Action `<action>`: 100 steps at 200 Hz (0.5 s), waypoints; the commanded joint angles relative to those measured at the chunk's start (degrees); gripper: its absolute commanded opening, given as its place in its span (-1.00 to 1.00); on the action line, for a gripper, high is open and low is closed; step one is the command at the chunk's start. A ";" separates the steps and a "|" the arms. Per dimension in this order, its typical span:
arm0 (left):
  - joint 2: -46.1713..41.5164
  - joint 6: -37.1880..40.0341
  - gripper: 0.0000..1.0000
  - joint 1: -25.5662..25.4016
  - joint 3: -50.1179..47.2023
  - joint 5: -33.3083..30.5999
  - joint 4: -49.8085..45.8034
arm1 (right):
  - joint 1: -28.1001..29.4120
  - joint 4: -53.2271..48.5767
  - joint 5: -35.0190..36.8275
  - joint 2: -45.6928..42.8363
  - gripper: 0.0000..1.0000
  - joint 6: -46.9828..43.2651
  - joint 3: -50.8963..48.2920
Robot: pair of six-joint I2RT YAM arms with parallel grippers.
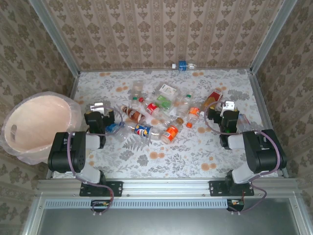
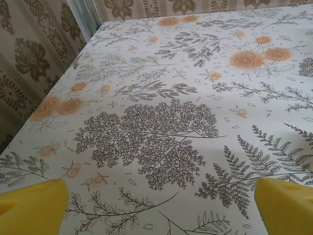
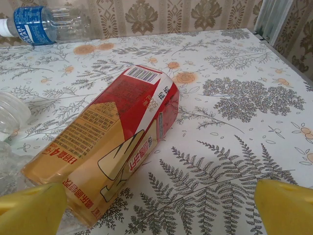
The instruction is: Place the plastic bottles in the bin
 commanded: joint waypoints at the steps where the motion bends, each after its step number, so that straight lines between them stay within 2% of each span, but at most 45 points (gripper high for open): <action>1: -0.24 0.35 1.00 0.13 0.70 1.07 0.91 | 0.35 0.61 1.10 -0.40 0.99 0.23 0.47; 100: -0.25 0.35 1.00 0.22 0.78 1.29 0.89 | 0.37 0.33 1.01 -0.30 1.00 0.27 0.56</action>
